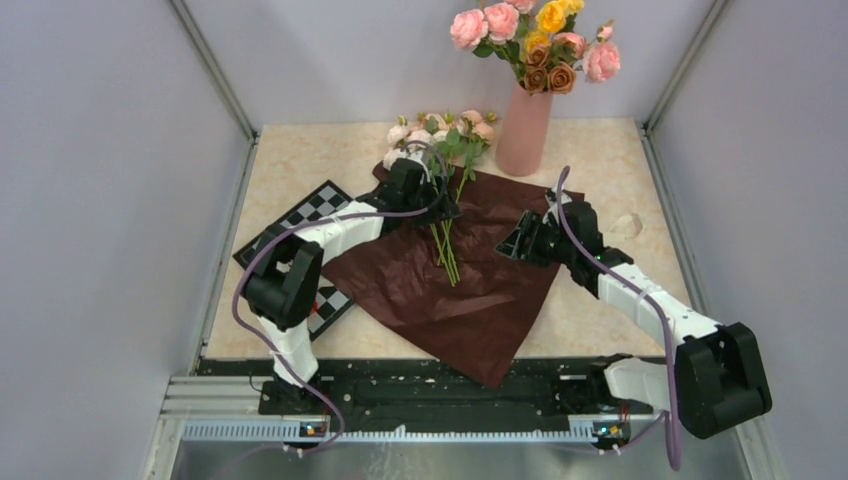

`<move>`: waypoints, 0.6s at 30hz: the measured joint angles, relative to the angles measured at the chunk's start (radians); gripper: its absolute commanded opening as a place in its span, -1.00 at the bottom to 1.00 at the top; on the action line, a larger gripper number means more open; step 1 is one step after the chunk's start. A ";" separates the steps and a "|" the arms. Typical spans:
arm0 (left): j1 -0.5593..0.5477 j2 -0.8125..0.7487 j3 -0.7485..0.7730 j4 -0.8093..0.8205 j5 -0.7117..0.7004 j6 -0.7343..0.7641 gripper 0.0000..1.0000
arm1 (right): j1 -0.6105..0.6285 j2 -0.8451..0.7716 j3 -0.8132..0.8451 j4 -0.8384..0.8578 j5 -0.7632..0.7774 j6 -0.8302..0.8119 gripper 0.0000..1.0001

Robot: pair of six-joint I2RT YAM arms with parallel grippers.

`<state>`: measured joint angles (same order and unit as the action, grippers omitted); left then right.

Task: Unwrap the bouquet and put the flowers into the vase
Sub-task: Pick up the fake flower from the wrapping paper.

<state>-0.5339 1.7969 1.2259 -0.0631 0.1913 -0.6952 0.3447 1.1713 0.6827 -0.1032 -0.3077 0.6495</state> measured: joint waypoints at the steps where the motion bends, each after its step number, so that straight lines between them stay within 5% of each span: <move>1: -0.004 0.023 0.017 0.000 -0.007 -0.002 0.27 | 0.000 0.000 -0.017 0.001 -0.006 0.002 0.14; 18: -0.026 0.178 0.083 -0.013 -0.087 -0.009 -0.04 | 0.000 -0.026 -0.074 -0.017 -0.055 -0.011 0.14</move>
<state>-0.5602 1.9751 1.3087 -0.0761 0.1047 -0.7040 0.3450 1.1450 0.6090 -0.1204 -0.3626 0.6384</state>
